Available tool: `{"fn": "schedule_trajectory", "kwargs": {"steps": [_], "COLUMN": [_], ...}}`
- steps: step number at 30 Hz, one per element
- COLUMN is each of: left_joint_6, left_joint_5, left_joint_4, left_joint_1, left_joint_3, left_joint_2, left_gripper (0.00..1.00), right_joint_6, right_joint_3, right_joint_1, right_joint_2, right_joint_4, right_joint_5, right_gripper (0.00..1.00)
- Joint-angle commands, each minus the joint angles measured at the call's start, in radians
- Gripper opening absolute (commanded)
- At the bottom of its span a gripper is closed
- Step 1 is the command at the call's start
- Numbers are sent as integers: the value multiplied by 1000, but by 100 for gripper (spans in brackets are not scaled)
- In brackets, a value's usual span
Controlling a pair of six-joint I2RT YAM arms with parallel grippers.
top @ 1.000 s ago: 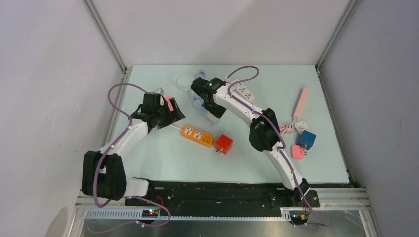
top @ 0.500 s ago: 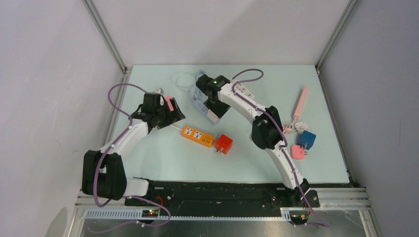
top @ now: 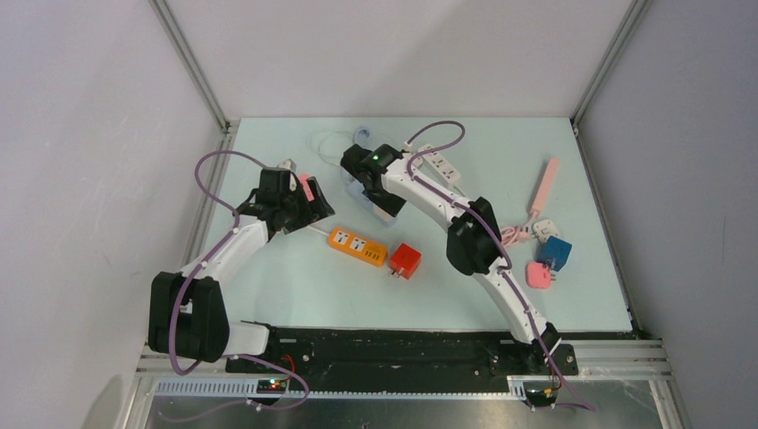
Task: Insert the plug
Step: Insert the plug into the socket.
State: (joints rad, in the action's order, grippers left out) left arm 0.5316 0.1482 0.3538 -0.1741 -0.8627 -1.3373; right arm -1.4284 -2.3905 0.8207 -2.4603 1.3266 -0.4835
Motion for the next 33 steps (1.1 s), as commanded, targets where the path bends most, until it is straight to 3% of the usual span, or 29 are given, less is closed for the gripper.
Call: {"fn": "schedule_trajectory", "kwargs": {"steps": [1, 5, 10, 14, 18, 22, 28, 33], "left_joint_6": [-16, -16, -19, -25, -27, -27, -34, -56], "left_joint_5": [-13, -7, -13, -25, -41, -40, -23, -7], "left_joint_4": [-20, -20, -20, -20, -19, -21, -22, -29], "left_joint_1": [3, 4, 3, 4, 4, 3, 1, -17], "left_joint_3": [-1, -4, -8, -7, 0, 10, 26, 14], "left_joint_2": [-1, 0, 22, 47, 82, 117, 167, 172], "left_gripper": [89, 89, 90, 91, 92, 93, 95, 95], "right_joint_6": [20, 42, 106, 113, 110, 110, 128, 187], "right_joint_3": [66, 71, 115, 124, 127, 130, 186, 348], "right_joint_1": [32, 19, 4, -7, -16, -18, -33, -65], "right_joint_2": [-160, -141, -27, 53, 107, 155, 262, 418], "right_joint_4": [-97, -113, -221, -255, -256, -254, -256, -338], "right_joint_5": [79, 77, 43, 23, 50, 51, 55, 156], "right_gripper": [0, 29, 47, 74, 92, 99, 99, 99]}}
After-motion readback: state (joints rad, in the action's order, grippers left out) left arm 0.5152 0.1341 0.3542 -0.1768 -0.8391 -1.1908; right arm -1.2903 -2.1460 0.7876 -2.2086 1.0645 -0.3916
